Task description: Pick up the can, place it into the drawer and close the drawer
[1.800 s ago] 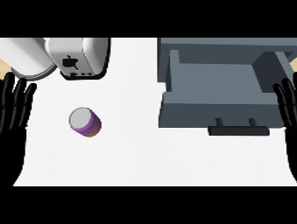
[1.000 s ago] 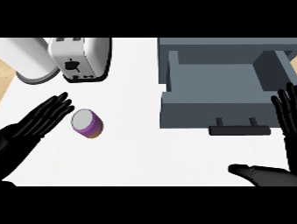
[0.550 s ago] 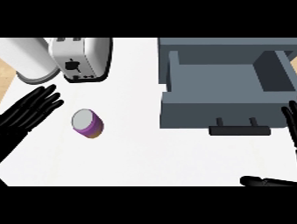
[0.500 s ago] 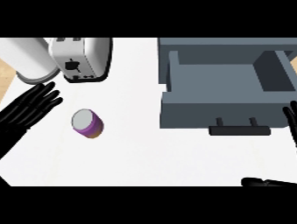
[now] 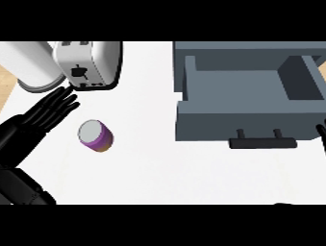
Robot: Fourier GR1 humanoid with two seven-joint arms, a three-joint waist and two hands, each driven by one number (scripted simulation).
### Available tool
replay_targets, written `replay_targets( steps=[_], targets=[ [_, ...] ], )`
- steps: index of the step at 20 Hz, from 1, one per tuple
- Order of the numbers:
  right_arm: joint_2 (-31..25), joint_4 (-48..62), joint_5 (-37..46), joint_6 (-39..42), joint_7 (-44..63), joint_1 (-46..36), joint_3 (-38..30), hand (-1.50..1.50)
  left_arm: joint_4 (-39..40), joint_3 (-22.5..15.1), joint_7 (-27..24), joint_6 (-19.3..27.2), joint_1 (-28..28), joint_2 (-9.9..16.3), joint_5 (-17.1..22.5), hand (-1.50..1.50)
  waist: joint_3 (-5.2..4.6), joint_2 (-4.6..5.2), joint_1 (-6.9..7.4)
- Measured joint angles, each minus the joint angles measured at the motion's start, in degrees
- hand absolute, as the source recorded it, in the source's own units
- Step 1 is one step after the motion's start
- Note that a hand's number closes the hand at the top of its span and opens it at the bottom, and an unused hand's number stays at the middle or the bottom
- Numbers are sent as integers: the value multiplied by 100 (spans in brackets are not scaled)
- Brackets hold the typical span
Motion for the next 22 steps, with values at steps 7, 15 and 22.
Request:
replay_targets(
  steps=[7,15,22],
  targets=[
    [134,174,90,170,-341,176,-71,-150,505,55,-450,-301,28,-145,-427,-150,0,-1,8],
    [104,361,-40,384,-458,119,-327,-150,1377,-7,-1238,-201,-190,-460,-1277,-150,0,2,2],
    [177,448,63,449,-525,47,-363,-150,2296,85,-1954,-194,-438,-453,-1818,-150,-2,2,2]
  ],
)
